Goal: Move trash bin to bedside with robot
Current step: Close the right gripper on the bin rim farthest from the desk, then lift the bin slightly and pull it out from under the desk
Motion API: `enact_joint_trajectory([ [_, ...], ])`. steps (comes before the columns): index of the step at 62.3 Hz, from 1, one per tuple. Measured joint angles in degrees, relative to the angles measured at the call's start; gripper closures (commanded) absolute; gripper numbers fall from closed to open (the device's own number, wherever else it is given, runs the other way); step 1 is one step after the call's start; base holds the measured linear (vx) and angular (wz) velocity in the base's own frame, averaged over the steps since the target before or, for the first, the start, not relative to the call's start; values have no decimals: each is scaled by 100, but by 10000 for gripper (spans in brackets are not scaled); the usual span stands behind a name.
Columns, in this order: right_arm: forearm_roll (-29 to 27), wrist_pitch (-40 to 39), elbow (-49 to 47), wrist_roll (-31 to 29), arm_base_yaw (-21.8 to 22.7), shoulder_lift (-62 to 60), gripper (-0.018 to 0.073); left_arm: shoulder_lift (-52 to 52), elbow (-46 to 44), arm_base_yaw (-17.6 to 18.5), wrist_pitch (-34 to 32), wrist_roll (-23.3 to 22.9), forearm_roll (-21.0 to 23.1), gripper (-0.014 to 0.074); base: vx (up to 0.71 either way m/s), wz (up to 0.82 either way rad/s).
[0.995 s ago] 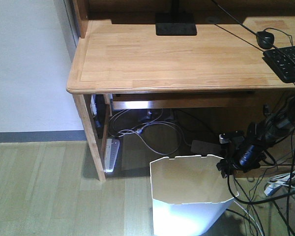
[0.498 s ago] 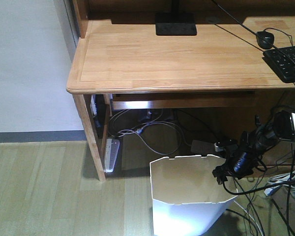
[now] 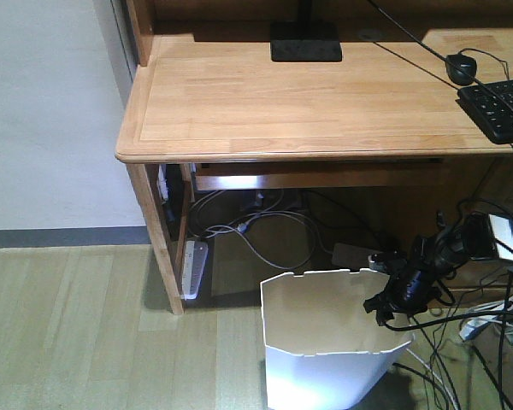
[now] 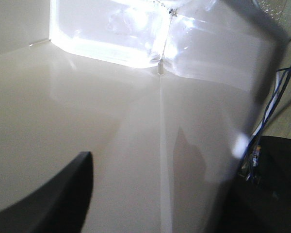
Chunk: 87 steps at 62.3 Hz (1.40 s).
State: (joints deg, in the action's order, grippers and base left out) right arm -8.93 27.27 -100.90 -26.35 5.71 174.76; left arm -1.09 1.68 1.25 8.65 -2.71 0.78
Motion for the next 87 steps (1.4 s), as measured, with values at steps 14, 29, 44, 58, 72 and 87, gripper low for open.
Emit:
enact_joint_trajectory([
  [14,-88,67,-122,-142,83,6,575,0,0,0,0,0,0,602,0,0],
  [29,-1459,228,-122,-1166,334,-104,569,0,0,0,0,0,0,602,0,0],
  [44,-2497,530,-37,-2477,771,-169,565,0,0,0,0,0,0,602,0,0],
  [58,-2611,441,439,-2654,815,-722,565,0,0,0,0,0,0,602,0,0],
  [72,-2651,362,1162,-2800,815,-1605,565,0,0,0,0,0,0,602,0,0],
  [87,-2724,243,2307,-3018,815,-2726,565,0,0,0,0,0,0,602,0,0],
])
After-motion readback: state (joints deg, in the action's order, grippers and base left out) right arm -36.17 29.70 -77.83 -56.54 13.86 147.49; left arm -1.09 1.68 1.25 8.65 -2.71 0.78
